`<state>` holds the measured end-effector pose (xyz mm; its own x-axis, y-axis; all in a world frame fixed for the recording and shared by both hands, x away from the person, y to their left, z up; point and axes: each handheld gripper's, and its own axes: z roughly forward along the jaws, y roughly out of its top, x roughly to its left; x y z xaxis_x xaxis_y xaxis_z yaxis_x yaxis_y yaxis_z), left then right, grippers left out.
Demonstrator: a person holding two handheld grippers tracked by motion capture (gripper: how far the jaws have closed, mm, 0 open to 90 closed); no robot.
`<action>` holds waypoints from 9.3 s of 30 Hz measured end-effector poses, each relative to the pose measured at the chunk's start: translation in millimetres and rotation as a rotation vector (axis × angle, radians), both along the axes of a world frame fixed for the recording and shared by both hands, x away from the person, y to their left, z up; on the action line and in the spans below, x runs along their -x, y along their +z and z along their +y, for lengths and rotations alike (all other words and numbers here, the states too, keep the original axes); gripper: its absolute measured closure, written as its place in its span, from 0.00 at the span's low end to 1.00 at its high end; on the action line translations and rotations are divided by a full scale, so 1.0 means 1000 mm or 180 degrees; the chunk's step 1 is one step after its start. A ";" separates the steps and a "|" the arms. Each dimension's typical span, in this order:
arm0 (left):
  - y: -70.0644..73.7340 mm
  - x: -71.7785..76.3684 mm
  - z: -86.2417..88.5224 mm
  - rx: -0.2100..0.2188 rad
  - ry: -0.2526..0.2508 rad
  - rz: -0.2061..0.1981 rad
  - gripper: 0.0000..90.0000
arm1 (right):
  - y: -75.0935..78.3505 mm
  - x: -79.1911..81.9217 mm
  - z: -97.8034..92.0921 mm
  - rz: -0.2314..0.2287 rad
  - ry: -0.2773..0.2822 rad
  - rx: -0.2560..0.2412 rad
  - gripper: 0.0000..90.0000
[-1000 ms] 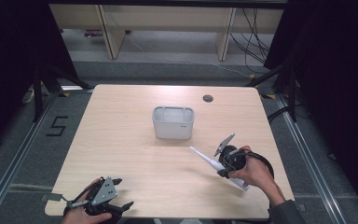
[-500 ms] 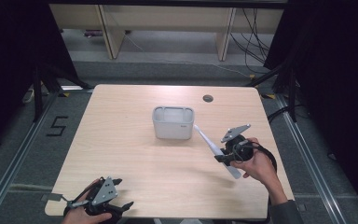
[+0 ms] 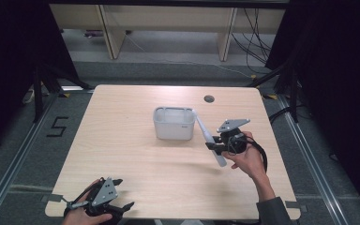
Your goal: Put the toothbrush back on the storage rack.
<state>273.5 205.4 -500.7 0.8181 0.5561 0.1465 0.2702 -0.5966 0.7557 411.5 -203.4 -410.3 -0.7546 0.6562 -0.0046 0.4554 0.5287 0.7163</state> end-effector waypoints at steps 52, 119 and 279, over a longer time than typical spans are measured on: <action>-0.001 -0.002 0.001 0.0012 -0.0004 -0.0001 0.16 | 0.036 -0.043 0.019 -0.0569 -0.0277 -0.0705 0.74; 0.000 -0.001 0.001 0.0016 -0.0015 0.0034 0.16 | 0.052 -0.108 0.068 -0.0550 -0.0585 -0.1024 0.74; 0.001 0.000 0.002 -0.0001 -0.0018 0.0017 0.16 | -0.022 -0.002 0.056 -0.0192 -0.0286 -0.0697 0.25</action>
<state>273.6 207.1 -499.8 0.8220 0.5514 0.1423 0.2709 -0.5985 0.7539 413.7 -147.7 -432.2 -0.6957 0.7111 0.1019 0.4465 0.3170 0.8367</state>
